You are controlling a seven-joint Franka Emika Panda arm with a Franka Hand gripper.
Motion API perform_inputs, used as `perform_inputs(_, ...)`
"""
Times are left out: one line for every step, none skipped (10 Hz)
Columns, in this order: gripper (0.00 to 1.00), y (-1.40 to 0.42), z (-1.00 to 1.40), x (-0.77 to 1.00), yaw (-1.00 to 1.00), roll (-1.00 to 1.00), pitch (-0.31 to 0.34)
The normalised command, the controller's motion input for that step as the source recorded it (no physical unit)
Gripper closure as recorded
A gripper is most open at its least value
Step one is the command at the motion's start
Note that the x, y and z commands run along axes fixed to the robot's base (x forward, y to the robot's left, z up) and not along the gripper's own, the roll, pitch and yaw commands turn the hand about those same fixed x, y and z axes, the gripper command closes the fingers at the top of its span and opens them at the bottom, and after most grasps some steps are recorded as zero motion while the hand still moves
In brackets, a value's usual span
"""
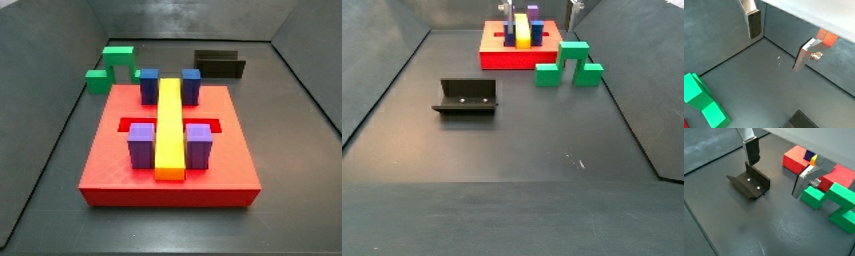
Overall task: Pick up the green object. Move up. Move to above the board. Insert the green object.
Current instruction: Pick up the green object.
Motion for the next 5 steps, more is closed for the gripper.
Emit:
perform_inputs(0.00,-0.22,-0.46,-0.42,-0.03,0.00,-0.023)
perform_inputs(0.00,-0.43,-0.57,-0.69,-0.03,0.01,-0.087)
perform_inputs(0.00,-0.48,-0.56,-0.85,-0.02,0.07,-0.149)
perform_inputs(0.00,-0.49,-0.51,-0.87,0.00,0.11,-0.187)
perform_inputs(0.00,-0.50,-0.46,-0.88,0.00,0.13,-0.247)
